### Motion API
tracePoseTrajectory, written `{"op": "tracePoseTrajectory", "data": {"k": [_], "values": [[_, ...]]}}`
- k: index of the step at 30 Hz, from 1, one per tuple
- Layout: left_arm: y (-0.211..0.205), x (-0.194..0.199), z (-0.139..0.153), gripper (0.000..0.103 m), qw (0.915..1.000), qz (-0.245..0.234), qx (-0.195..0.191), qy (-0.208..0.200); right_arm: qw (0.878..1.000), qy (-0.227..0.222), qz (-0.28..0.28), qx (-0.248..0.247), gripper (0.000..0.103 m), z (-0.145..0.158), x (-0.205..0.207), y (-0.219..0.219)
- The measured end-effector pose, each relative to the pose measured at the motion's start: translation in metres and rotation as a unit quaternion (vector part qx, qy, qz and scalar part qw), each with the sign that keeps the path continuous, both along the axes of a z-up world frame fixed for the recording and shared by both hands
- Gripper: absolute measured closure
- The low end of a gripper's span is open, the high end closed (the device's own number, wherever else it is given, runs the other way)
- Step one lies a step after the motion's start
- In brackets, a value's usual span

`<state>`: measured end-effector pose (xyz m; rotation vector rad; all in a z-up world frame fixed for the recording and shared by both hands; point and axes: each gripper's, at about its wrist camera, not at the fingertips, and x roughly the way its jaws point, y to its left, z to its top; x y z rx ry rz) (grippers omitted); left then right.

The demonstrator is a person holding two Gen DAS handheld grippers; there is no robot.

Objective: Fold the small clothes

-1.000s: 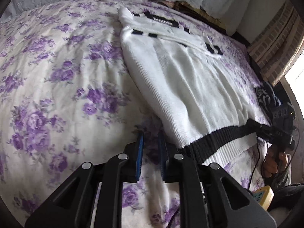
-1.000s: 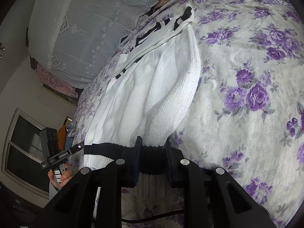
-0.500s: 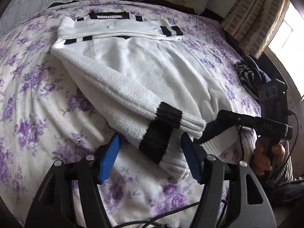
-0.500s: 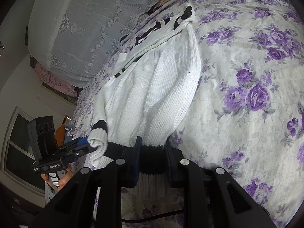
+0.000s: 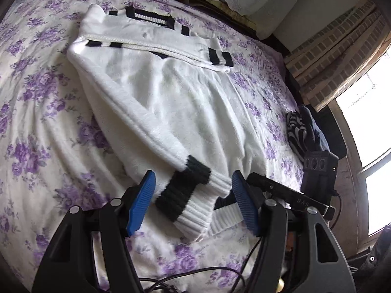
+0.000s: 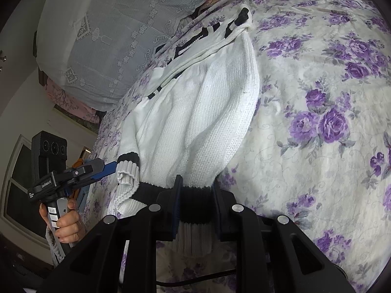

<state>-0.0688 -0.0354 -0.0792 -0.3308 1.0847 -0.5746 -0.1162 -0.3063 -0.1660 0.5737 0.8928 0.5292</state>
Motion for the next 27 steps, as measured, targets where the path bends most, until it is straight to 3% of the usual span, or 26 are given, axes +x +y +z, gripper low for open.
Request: {"op": "tracePoseTrajectory", "data": {"k": [3, 5, 6, 9, 13, 16, 18, 22, 23, 25, 27], "values": [[-0.020, 0.013, -0.005, 0.041, 0.9995, 0.007, 0.024, 0.021, 1.000, -0.001, 0.000, -0.001, 0.081, 0.000, 0.001, 0.001], [-0.021, 0.024, -0.021, 0.062, 0.9981, 0.022, 0.024, 0.053, 1.000, -0.001, 0.000, 0.000, 0.081, 0.000, 0.000, 0.001], [-0.017, 0.027, -0.026, 0.085, 0.9974, 0.033, 0.022, 0.060, 1.000, -0.001, 0.000, 0.000, 0.081, 0.000, 0.000, 0.001], [0.008, 0.023, -0.026, 0.093, 0.9968, 0.042, -0.032, 0.060, 1.000, -0.001, 0.001, 0.005, 0.081, 0.000, 0.001, -0.001], [0.052, -0.013, -0.016, 0.093, 0.9983, 0.053, -0.017, 0.016, 1.000, -0.001, 0.001, 0.009, 0.080, 0.001, -0.001, -0.005], [0.095, -0.036, -0.031, 0.093, 0.9960, 0.085, 0.005, 0.027, 1.000, 0.004, 0.003, 0.006, 0.079, 0.000, 0.000, -0.006], [0.115, -0.042, -0.049, 0.092, 0.9934, 0.098, -0.024, 0.056, 1.000, 0.003, 0.006, -0.001, 0.077, 0.001, -0.001, -0.004], [0.112, -0.043, -0.055, 0.091, 0.9940, 0.096, -0.039, 0.036, 1.000, 0.006, 0.005, -0.006, 0.076, 0.003, -0.002, -0.002], [0.107, -0.041, -0.054, 0.089, 0.9943, 0.094, -0.039, 0.032, 1.000, 0.007, 0.006, -0.006, 0.076, 0.003, -0.003, -0.003], [0.101, -0.035, -0.056, 0.064, 0.9947, 0.086, -0.046, 0.033, 1.000, 0.009, 0.006, -0.008, 0.075, 0.002, -0.003, -0.001], [0.094, -0.029, -0.055, 0.063, 0.9947, 0.084, -0.052, 0.029, 1.000, 0.008, 0.007, -0.012, 0.075, 0.001, -0.002, 0.000]]}}
